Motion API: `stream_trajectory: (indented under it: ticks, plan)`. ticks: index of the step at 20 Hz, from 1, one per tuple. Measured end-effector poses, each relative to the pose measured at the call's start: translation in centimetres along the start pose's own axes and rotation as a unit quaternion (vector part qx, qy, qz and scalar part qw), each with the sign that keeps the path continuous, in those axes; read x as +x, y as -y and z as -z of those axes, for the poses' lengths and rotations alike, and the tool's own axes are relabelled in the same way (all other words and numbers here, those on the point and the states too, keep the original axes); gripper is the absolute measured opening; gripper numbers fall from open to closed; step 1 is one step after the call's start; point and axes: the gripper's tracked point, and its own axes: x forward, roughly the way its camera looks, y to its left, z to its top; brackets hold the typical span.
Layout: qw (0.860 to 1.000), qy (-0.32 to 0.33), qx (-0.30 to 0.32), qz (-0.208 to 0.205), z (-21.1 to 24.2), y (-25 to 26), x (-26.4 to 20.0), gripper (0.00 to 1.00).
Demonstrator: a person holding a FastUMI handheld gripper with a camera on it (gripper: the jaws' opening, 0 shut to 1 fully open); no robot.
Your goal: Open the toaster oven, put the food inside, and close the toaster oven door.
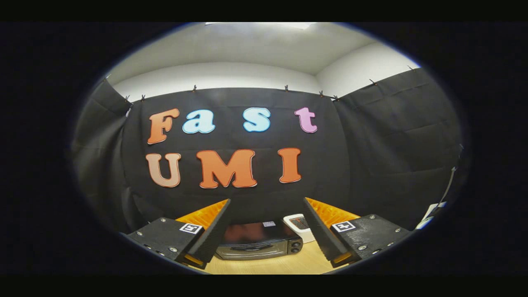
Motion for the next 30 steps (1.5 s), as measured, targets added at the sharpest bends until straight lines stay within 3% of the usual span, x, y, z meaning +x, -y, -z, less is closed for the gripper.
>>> stream_trajectory:
  ticks: [15,23,30]
  plan:
    - [1.000,-0.012,-0.001,-0.016,1.6,-1.0,1.0,0.98]
    - [0.997,-0.060,-0.007,-0.048,8.5,-3.7,5.1,0.98]
    - [0.987,-0.138,-0.013,-0.085,18.5,-6.5,9.3,0.98]
